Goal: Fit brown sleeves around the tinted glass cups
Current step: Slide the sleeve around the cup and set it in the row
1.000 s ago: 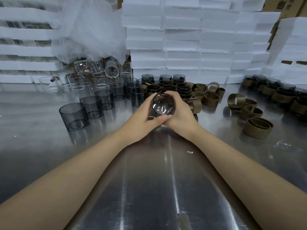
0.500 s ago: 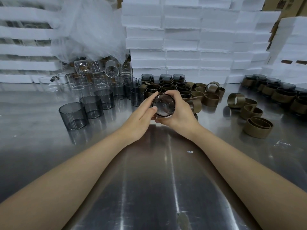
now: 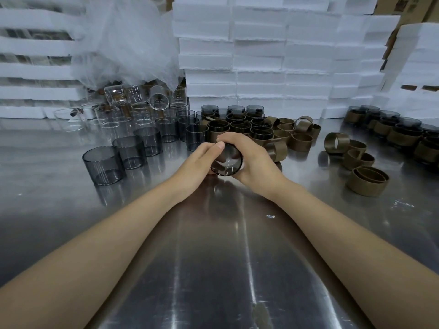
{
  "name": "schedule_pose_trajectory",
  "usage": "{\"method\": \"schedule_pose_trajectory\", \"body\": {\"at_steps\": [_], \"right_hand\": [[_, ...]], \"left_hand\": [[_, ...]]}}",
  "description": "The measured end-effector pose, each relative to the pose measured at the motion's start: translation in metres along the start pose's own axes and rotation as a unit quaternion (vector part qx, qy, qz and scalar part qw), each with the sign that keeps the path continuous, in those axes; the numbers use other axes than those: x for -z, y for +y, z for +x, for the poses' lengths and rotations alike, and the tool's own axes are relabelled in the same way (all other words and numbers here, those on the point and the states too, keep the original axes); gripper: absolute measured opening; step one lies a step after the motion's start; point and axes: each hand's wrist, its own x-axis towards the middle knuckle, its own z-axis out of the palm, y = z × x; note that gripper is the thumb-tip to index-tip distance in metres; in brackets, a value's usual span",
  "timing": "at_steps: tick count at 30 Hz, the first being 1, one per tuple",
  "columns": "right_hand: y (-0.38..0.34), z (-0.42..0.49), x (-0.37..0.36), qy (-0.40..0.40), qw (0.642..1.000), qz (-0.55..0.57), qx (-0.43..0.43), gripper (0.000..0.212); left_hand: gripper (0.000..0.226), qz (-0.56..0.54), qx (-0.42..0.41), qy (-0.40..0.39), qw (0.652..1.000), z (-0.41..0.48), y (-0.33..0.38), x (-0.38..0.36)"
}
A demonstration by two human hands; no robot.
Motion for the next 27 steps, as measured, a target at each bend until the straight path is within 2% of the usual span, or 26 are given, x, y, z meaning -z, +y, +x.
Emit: {"method": "schedule_pose_trajectory", "body": {"at_steps": [4,11,16,19,24,27], "right_hand": [[0.001,0.001,-0.002,0.0,0.998,-0.048,0.042,0.058],[0.004,0.0,-0.004,-0.038,0.996,-0.079,0.029,0.067],[0.001,-0.001,-0.003,-0.036,0.998,-0.058,0.013,0.064],[-0.002,-0.001,-0.002,-0.041,0.998,-0.043,-0.005,0.065],[-0.007,-0.002,0.0,-0.013,0.999,0.026,-0.034,0.062],[-0.007,-0.001,-0.001,0.011,0.995,0.064,-0.076,0.063]], "left_hand": [[0.033,-0.006,0.004,-0.002,1.0,0.0,0.001,0.002],[0.042,0.014,0.009,-0.013,1.0,0.002,-0.002,0.002],[0.045,0.007,0.004,-0.006,1.0,0.004,-0.002,0.001],[0.06,0.041,-0.004,-0.006,0.999,0.005,-0.004,0.0],[0.069,0.081,-0.014,-0.002,0.997,0.006,-0.008,0.0],[0.063,0.074,-0.021,-0.016,0.997,0.007,-0.011,0.001]]}}
